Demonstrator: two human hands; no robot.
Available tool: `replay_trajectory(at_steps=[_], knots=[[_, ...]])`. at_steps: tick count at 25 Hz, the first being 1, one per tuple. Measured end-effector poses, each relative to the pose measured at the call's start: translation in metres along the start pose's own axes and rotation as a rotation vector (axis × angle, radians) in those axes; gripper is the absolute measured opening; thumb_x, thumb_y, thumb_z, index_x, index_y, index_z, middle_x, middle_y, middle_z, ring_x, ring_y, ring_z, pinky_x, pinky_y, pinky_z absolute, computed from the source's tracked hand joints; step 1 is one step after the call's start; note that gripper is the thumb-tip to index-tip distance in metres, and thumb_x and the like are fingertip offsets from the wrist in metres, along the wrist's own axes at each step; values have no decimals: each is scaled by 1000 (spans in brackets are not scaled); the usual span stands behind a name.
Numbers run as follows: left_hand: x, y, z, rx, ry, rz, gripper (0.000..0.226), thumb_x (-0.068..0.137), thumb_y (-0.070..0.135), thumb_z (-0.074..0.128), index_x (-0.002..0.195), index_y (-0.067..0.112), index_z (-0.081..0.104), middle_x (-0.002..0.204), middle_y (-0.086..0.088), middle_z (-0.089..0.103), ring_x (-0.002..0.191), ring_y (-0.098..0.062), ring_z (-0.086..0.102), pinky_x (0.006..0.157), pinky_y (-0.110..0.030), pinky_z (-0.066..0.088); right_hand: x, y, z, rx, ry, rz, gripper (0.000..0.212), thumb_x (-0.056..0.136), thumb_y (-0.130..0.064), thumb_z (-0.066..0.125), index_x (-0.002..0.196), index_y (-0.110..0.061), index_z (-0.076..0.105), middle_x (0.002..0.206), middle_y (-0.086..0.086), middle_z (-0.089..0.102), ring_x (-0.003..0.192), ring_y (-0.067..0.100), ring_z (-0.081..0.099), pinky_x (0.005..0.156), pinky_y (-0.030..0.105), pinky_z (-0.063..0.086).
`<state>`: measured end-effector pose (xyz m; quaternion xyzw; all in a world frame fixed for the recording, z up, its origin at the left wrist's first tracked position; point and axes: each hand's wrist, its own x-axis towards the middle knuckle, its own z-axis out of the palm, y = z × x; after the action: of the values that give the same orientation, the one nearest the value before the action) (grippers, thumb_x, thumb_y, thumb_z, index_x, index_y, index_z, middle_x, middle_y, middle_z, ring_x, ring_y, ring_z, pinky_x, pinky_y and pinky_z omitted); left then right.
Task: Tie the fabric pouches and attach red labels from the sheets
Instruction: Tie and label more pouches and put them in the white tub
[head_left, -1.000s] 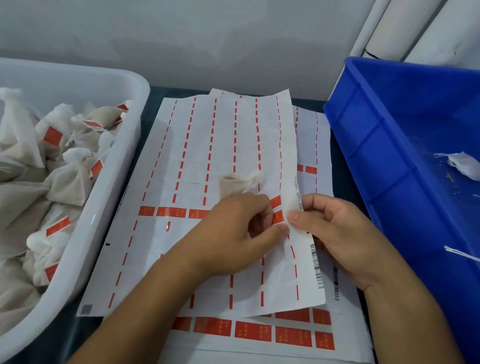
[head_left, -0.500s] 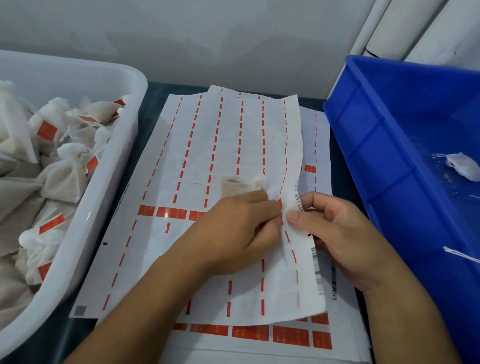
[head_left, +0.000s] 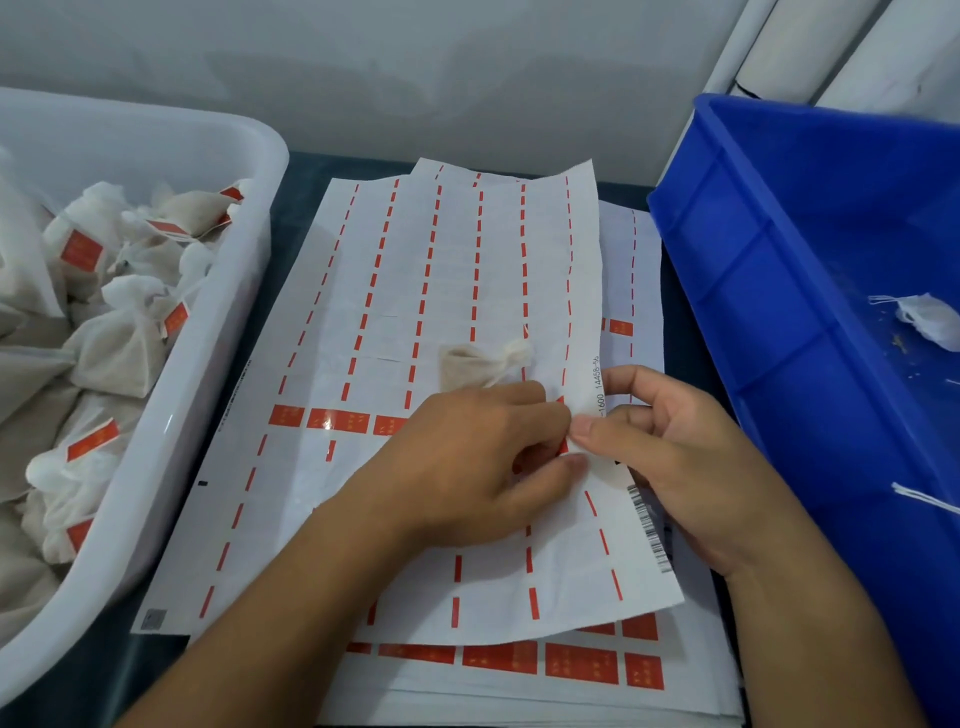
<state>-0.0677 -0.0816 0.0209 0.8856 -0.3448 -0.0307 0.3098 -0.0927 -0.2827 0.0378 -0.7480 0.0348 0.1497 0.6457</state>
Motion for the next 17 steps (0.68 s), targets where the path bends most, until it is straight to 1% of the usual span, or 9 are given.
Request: replay_trajectory(at_steps=[4, 6, 9, 13, 15, 17], knots=[[-1, -1, -2, -24, -32, 5, 32, 100, 52, 45, 93, 29, 65, 92, 14, 66, 73, -5, 61, 65, -29, 55, -1, 0, -1, -28, -2, -13, 33, 82, -37, 76, 113, -31, 66, 92, 9, 80, 80, 32, 79, 75, 46, 62], [-1, -2, -2, -43, -18, 2, 33, 102, 46, 43, 94, 27, 69, 91, 12, 67, 75, -6, 61, 66, -30, 55, -1, 0, -1, -39, 2, -14, 36, 84, -42, 81, 114, -29, 65, 92, 7, 80, 81, 30, 79, 77, 47, 62], [-1, -1, -1, -34, 11, 1, 33, 102, 42, 42, 92, 26, 70, 89, 11, 67, 73, -6, 61, 64, -27, 55, -2, -2, -3, -58, 9, -16, 45, 76, -45, 76, 115, -27, 65, 91, 5, 81, 81, 27, 79, 75, 45, 62], [-1, 0, 3, -43, 58, -28, 30, 100, 45, 40, 86, 31, 62, 85, 13, 64, 71, -7, 59, 62, -29, 55, -2, -2, -3, -58, 24, -16, 48, 74, -47, 75, 116, -26, 65, 91, 4, 81, 80, 25, 79, 76, 43, 61], [-2, 0, 3, -58, 92, -28, 29, 98, 53, 40, 86, 34, 58, 83, 16, 60, 72, -6, 58, 61, -25, 53, -2, -1, -3, -59, 29, -10, 44, 76, -46, 75, 115, -27, 65, 91, 4, 81, 79, 26, 79, 75, 43, 61], [-2, 0, 2, -56, 119, -35, 29, 95, 60, 41, 86, 37, 55, 82, 19, 55, 73, -5, 57, 60, -19, 48, -1, -1, -2, -65, 24, -8, 36, 82, -42, 75, 114, -29, 65, 91, 4, 81, 78, 27, 79, 75, 44, 61]])
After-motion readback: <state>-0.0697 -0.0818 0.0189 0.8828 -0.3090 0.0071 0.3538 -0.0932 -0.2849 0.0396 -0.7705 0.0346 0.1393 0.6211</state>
